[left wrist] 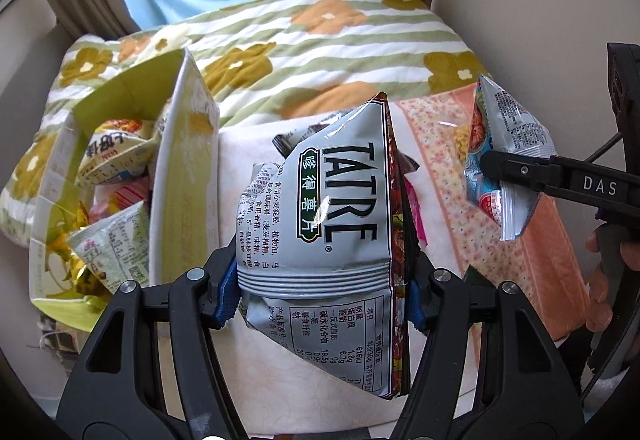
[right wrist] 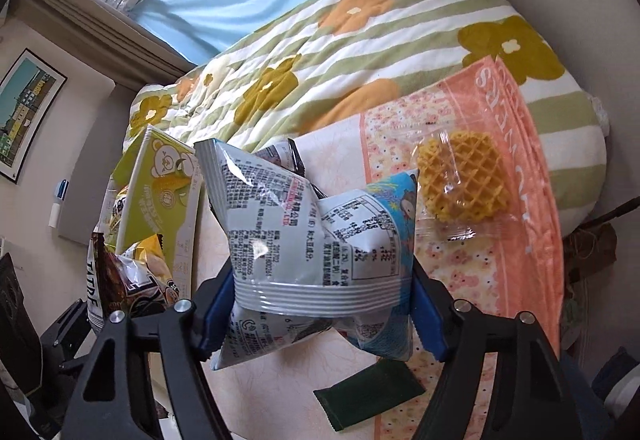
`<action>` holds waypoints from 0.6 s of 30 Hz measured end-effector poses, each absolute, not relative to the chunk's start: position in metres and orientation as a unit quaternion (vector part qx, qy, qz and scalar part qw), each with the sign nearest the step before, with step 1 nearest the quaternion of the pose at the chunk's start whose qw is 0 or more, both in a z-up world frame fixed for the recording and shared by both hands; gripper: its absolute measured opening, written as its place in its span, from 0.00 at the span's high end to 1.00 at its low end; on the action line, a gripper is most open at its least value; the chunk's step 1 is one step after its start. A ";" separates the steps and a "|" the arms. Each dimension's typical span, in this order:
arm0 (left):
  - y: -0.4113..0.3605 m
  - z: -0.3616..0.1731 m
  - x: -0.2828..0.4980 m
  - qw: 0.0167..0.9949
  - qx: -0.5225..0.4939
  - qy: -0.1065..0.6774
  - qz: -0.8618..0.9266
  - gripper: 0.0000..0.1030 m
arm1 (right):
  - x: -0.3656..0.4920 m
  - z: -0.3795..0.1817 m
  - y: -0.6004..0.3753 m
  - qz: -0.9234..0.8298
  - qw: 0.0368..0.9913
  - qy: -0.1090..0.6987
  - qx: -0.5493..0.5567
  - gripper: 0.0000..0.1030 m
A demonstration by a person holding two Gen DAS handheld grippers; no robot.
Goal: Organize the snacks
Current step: 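Carry both bags over the yellow box and release them inside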
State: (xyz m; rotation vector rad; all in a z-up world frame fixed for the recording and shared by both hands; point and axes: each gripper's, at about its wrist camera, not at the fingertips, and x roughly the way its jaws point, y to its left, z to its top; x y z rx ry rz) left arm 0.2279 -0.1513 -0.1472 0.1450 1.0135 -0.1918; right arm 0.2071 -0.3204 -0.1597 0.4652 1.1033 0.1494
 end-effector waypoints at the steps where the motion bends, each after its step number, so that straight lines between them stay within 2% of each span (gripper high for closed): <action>1: -0.150 -0.140 0.226 0.872 0.067 0.477 -0.091 0.42 | 0.205 -0.151 -0.320 0.073 0.828 0.514 0.213 0.31; 9: -0.117 -0.087 0.216 0.900 0.038 0.428 -0.079 0.42 | 0.192 -0.098 -0.298 0.106 0.855 0.478 0.173 0.31; 18: -0.032 -0.053 0.223 0.919 0.003 0.390 -0.060 0.42 | 0.210 -0.059 -0.222 0.160 0.870 0.444 0.145 0.31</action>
